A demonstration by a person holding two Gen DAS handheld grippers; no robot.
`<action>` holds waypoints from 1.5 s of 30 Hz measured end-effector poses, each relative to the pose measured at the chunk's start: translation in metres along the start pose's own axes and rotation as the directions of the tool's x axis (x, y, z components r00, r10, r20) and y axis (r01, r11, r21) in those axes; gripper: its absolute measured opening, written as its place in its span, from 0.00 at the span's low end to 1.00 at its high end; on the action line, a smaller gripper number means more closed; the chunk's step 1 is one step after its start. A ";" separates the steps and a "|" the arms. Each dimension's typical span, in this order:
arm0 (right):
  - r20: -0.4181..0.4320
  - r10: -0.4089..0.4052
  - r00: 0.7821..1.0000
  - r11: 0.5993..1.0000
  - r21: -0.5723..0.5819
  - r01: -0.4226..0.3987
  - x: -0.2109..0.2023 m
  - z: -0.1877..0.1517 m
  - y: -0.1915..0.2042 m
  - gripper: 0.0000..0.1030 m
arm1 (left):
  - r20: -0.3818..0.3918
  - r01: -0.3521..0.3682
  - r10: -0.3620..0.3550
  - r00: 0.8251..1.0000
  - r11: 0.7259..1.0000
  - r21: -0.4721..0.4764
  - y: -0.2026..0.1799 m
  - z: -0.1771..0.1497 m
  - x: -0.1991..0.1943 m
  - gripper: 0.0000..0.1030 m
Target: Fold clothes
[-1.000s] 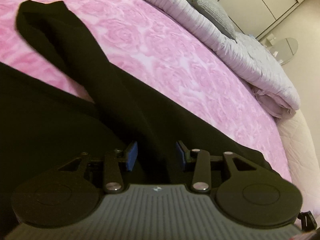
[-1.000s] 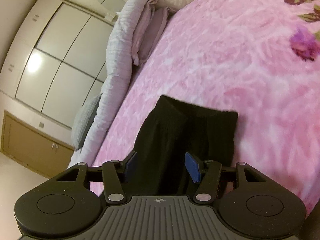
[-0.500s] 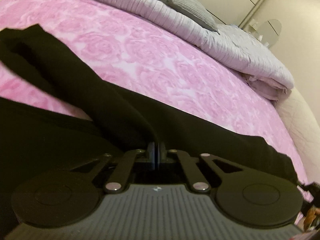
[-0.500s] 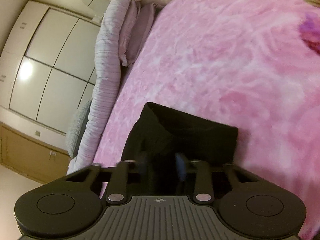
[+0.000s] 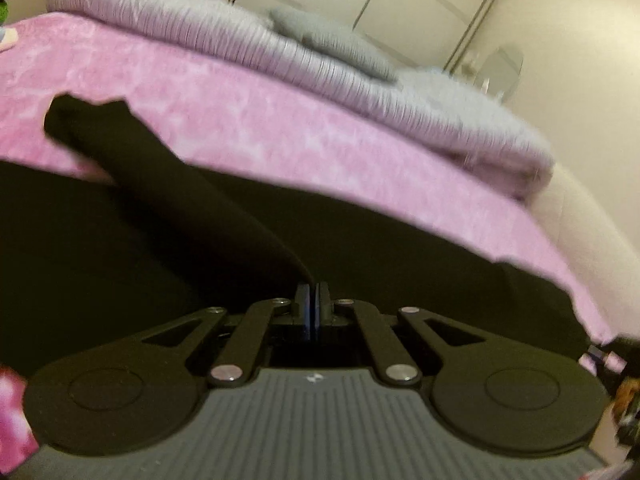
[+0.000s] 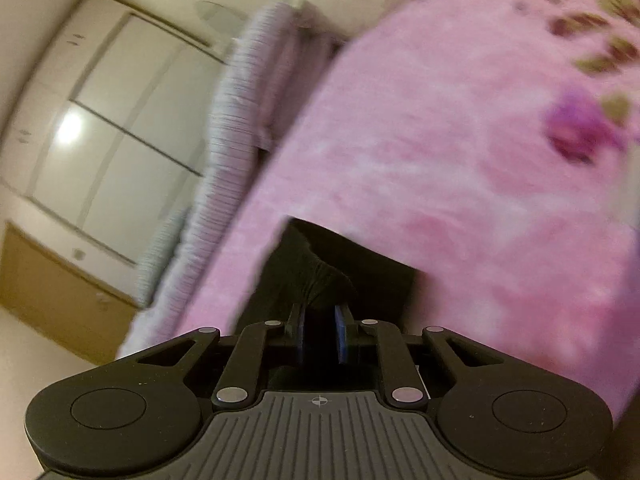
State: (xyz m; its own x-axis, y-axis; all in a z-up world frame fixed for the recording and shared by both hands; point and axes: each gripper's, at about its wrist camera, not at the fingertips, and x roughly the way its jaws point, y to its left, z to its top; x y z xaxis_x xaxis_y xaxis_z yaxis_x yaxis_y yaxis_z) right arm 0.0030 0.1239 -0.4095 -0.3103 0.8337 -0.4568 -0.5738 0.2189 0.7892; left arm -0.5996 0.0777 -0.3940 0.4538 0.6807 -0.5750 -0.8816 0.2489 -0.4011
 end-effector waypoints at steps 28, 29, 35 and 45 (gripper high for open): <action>0.093 -0.312 0.945 0.904 -0.278 0.326 -0.007 -0.023 0.030 0.38 | -0.049 -0.057 0.066 0.997 0.986 0.154 -0.014 -0.048 -0.027 0.02; 0.134 -0.354 0.926 0.866 -0.328 0.379 -0.009 -0.029 0.043 0.38 | -0.041 -0.065 0.072 0.997 0.985 0.159 -0.014 -0.046 -0.032 0.02; 0.311 -0.362 0.879 0.659 -0.582 0.477 -0.006 -0.092 0.106 0.38 | 0.005 -0.120 0.121 0.993 0.981 0.154 0.006 -0.037 -0.064 0.02; -0.266 -0.066 0.962 0.766 -0.632 -0.122 0.066 -0.204 0.186 0.37 | -0.011 -0.295 0.295 0.955 0.954 -0.045 0.105 -0.004 -0.087 0.03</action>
State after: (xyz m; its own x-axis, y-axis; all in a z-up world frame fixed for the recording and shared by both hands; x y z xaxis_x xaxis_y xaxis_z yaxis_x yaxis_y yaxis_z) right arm -0.2791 0.1157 -0.3769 -0.4620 0.6522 -0.6010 -0.8802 -0.2543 0.4006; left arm -0.7309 0.0414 -0.3885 0.1750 0.7165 -0.6752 -0.9694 0.0055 -0.2454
